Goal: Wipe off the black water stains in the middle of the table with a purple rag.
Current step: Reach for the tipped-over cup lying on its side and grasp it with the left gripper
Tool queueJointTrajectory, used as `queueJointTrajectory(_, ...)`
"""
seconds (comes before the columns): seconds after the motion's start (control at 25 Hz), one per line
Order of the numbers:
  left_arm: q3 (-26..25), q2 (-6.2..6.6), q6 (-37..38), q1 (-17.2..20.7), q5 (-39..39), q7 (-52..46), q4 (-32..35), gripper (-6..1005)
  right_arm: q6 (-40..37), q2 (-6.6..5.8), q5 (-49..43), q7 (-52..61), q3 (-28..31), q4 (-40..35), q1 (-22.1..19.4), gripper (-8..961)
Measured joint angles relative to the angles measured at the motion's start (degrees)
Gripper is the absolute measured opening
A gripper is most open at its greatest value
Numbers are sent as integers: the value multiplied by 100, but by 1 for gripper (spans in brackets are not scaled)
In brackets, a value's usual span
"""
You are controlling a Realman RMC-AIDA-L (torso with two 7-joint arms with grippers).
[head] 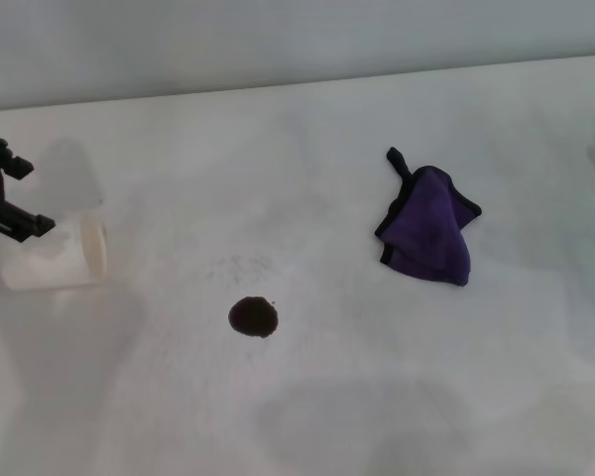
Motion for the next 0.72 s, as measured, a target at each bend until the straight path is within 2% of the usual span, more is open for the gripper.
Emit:
queueJointTrajectory(0.28, 1, -1, -14, 208, -22, 442, 241, 812, -104, -4, 31, 15, 29, 0, 69, 869)
queueJointTrajectory(0.72, -8, -18, -42, 516, -105, 503, 548, 811, -127, 13, 26, 13, 63, 148, 161, 868)
